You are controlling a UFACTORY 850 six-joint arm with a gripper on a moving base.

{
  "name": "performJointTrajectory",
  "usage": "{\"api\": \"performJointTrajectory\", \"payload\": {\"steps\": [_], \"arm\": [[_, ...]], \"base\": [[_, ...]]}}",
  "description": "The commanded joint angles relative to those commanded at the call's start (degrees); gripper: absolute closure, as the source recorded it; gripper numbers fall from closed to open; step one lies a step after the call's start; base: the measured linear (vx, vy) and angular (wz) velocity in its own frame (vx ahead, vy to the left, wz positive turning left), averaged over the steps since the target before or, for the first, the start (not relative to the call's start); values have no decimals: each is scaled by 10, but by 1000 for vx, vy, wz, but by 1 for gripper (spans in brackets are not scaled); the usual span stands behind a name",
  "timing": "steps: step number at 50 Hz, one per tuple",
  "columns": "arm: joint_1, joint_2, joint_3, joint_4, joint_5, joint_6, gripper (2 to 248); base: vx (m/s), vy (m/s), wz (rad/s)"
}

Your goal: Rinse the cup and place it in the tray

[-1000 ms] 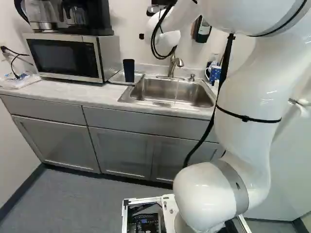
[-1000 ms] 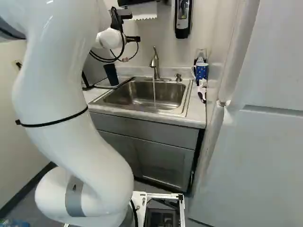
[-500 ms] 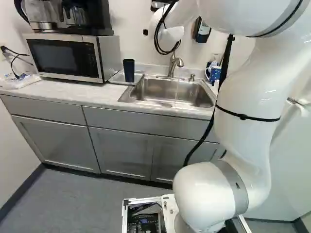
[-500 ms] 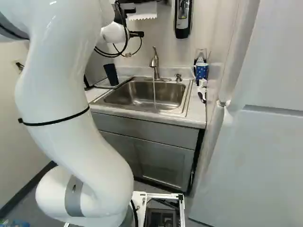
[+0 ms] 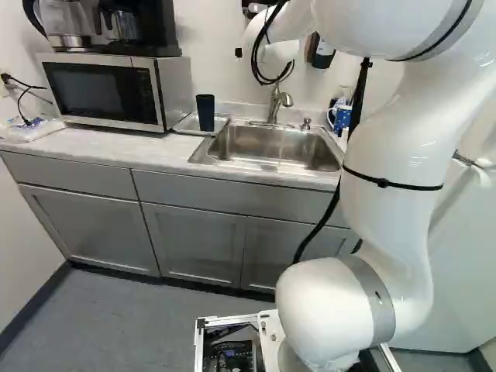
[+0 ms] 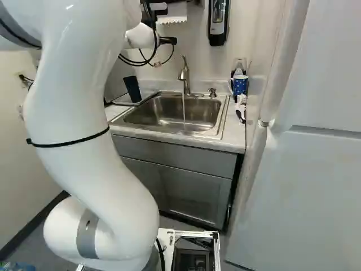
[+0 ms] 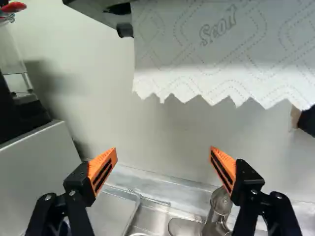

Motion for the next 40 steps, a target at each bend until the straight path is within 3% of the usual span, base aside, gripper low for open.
{"api": "performJointTrajectory", "payload": {"steps": [40], "arm": [[-39, -60, -68, 0, -53, 0, 3]], "base": [[0, 0, 0]]}}
